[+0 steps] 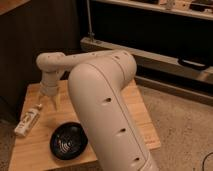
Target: Place the bottle in the ceramic bowl
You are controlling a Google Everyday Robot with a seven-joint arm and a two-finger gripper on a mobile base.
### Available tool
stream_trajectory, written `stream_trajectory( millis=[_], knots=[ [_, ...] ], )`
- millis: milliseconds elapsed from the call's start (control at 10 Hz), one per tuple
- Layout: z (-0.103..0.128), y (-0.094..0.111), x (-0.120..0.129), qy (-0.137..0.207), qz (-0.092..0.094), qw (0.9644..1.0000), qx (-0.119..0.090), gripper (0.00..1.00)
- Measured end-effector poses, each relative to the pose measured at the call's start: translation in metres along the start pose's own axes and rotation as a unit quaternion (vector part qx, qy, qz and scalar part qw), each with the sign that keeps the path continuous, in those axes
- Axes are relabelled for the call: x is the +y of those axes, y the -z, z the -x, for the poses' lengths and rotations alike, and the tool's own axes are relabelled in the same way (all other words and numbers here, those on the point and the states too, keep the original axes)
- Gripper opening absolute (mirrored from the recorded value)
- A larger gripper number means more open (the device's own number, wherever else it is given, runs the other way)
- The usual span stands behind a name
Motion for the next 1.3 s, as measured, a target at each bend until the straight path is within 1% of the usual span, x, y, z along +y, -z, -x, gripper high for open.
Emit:
stream_trajectory(
  millis=[100, 300, 600, 1000, 1300],
  knots=[
    [0.007, -0.004, 0.005, 0.011, 0.01, 0.9998, 0.013, 0.65],
    [0.011, -0.008, 0.013, 0.024, 0.015, 0.9993, 0.026, 0.65],
    [0.014, -0.016, 0.033, 0.047, 0.011, 0.9983, 0.032, 0.65],
    [0.012, -0.023, 0.041, 0.057, 0.008, 0.9976, 0.038, 0.65],
    [0.015, -0.036, 0.047, 0.061, 0.001, 0.9972, 0.043, 0.65]
  ],
)
